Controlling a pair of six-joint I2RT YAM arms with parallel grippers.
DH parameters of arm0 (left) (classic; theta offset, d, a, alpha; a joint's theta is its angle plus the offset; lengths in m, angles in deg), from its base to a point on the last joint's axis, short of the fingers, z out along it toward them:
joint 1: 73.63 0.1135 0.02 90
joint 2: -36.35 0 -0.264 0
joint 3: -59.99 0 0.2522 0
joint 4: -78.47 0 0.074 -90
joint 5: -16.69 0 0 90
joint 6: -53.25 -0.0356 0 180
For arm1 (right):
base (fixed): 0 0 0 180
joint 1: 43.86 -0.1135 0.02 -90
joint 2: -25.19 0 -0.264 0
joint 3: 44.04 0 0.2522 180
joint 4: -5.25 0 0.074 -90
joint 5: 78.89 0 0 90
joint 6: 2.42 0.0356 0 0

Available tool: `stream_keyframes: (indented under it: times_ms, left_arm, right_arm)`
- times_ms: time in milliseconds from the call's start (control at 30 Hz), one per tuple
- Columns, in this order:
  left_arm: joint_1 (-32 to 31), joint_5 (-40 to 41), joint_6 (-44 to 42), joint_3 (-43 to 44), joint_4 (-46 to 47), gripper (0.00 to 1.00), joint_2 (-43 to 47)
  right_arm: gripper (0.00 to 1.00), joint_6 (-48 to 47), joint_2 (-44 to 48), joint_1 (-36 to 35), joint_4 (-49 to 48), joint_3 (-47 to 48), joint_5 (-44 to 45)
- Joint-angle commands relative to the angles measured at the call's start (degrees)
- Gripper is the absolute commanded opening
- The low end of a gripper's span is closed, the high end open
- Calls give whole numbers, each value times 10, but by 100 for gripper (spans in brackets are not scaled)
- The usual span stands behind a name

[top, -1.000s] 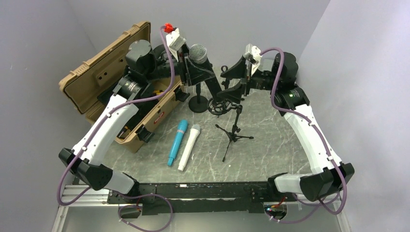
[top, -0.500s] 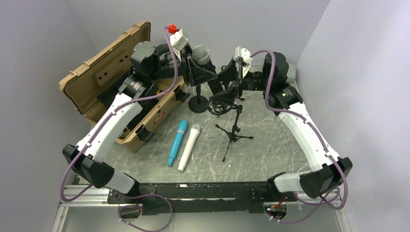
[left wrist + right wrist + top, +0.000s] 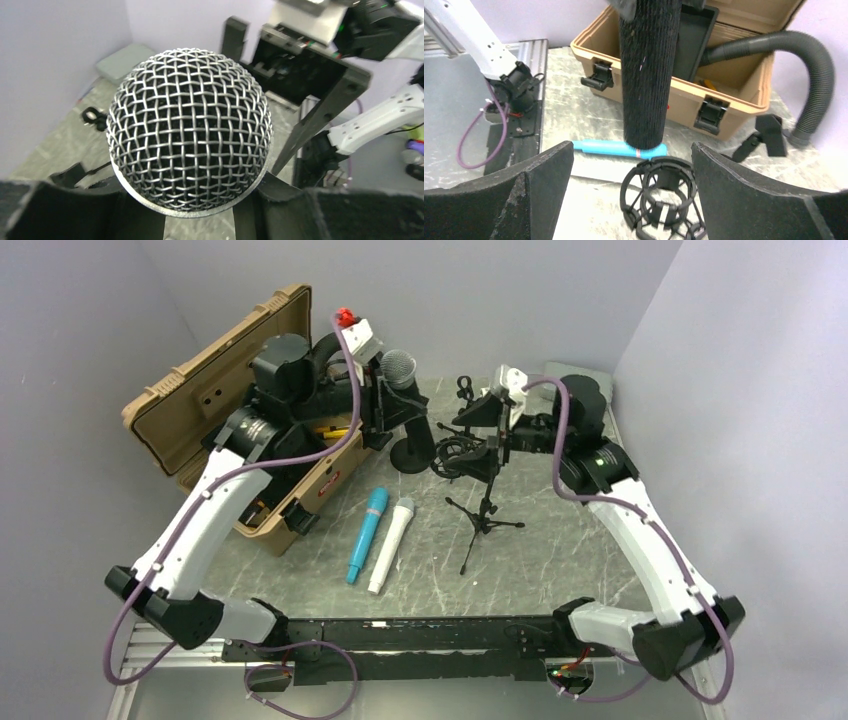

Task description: Remove the microphone from the stand

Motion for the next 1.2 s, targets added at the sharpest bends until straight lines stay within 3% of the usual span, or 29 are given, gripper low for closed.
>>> stream_keyframes:
  times_ms: [0,267,600,733,1167]
  left_arm:
    - [19,55,-106,39,-106,0,48]
    - [33,61,-107,-63,-171,0,70]
    - [41,-22,48,-284,-13,0,48]
    - [40,-81,90,-289,1,0,-33]
    - [-2,-103,106,-239,-21,3,-217]
  right_arm:
    - [89,-45,68,16,20,-23,45]
    - [89,-72,144,65,41,-95,53]
    - [89,-76,214,122,52,-154,80]
    - [89,-80,220,134,59,-154,95]
    - [89,-85,218,147,60,-155,107]
